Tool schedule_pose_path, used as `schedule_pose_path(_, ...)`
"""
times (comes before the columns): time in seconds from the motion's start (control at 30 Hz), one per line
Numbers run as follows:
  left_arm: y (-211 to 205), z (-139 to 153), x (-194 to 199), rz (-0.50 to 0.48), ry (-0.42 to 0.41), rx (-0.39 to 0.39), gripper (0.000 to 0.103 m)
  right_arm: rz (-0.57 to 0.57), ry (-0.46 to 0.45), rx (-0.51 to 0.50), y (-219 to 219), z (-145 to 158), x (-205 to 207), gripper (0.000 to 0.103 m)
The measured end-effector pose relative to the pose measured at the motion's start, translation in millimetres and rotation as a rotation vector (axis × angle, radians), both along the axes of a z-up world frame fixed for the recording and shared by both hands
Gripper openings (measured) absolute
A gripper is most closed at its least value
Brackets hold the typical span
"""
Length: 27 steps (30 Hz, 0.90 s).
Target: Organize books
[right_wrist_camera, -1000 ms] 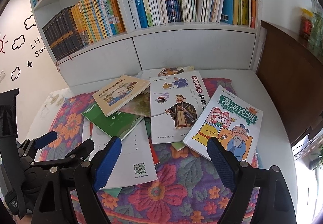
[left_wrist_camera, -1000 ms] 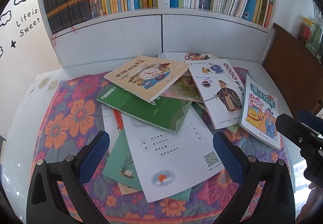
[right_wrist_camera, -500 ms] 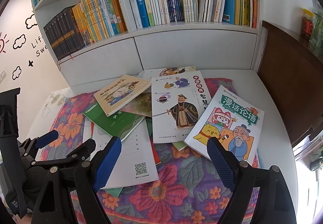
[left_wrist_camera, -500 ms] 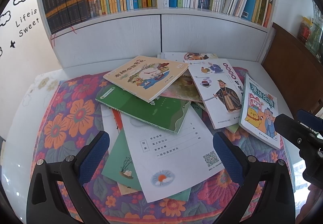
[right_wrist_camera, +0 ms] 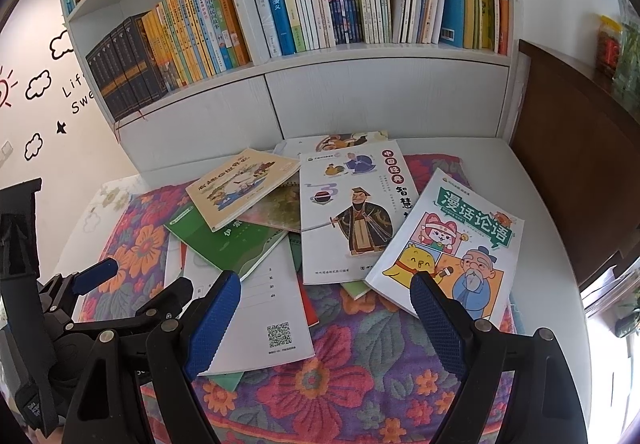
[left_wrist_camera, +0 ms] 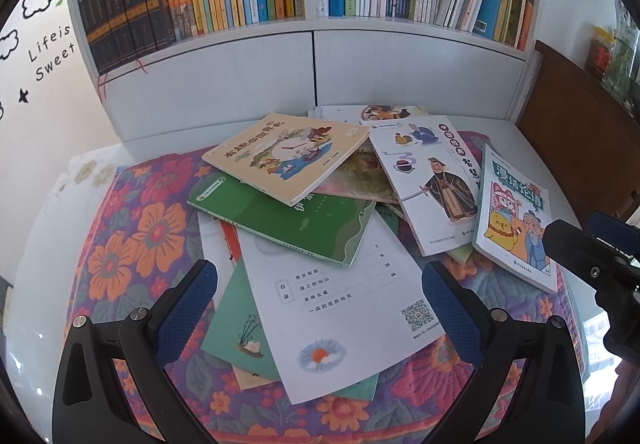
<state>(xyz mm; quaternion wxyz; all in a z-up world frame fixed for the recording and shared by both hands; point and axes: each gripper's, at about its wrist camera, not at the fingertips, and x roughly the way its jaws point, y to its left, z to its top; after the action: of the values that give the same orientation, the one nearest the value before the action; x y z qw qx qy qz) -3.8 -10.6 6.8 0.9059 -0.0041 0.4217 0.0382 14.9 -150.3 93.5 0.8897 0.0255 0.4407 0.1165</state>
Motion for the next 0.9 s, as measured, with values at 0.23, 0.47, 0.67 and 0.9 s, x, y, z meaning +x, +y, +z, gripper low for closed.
schedule_pose_path(0.23, -0.4, 0.2, -0.1, -0.018, -0.006, -0.02, 0.102, -0.002, -0.001, 0.006, -3.8, 0.9, -0.4, 0.086)
schedule_pose_path(0.47, -0.8, -0.2, 0.2, -0.032, -0.006, -0.04, 0.102, -0.002, -0.001, 0.006, -4.1, 1.1, -0.3, 0.086)
schedule_pose_path(0.67, -0.9, 0.0, 0.3, -0.031, -0.009, -0.039, 0.102, -0.003, -0.002, 0.011, -5.1, 2.0, -0.5, 0.086)
schedule_pose_path(0.9, 2.4, 0.2, 0.8, -0.021, -0.012, -0.038, 0.102, -0.006, 0.0, 0.022, -5.6, 3.6, -0.5, 0.086)
